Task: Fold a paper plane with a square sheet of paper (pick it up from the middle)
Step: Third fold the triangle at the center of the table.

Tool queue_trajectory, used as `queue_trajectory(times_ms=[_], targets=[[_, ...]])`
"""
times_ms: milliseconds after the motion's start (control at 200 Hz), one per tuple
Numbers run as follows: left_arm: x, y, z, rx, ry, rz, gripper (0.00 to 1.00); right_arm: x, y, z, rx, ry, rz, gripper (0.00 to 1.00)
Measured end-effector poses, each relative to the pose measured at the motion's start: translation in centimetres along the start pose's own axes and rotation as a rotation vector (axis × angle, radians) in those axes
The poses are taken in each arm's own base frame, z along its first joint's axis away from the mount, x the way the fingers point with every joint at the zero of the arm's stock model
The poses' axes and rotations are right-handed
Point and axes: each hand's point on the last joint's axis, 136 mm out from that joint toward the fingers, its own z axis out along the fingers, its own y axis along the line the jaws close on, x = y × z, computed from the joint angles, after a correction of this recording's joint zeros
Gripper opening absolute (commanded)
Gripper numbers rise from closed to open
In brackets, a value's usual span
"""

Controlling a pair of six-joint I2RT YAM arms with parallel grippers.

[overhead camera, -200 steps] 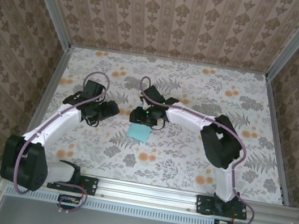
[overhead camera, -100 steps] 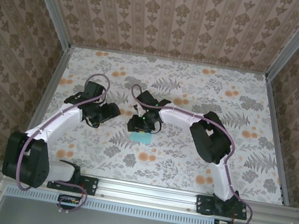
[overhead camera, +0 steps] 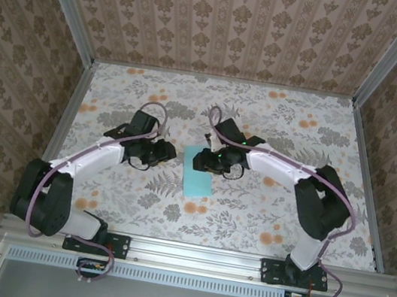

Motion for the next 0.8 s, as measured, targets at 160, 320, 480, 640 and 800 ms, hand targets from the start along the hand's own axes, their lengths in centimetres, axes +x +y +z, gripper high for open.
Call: queue_trajectory(times_ms=[160,320,480,640,800], targets=[[2.2,-2.0,3.0,0.045,0.088,0.053,0.18,0.8,-4.0,-1.3,0.033,-0.040,0.133,0.49],[3.7,-2.7,6.0,0.037,0.163,0.070,0.09,2.9,-7.0,-0.7,0.079,-0.001,0.231,0.51],[4.5,-1.7,7.6,0.001,0.200,0.050,0.05,3.6,-7.1,-0.2,0.054,0.012,0.257,0.51],[4.7,-0.6,8.4,-0.033,0.212,0.033,0.04,3.7,-6.5,0.1,0.011,0.021,0.264,0.48],[4.8,0.3,8.9,-0.066,0.210,0.019,0.03,4.3,-6.4,1.0,-0.001,0.057,0.267,0.47]])
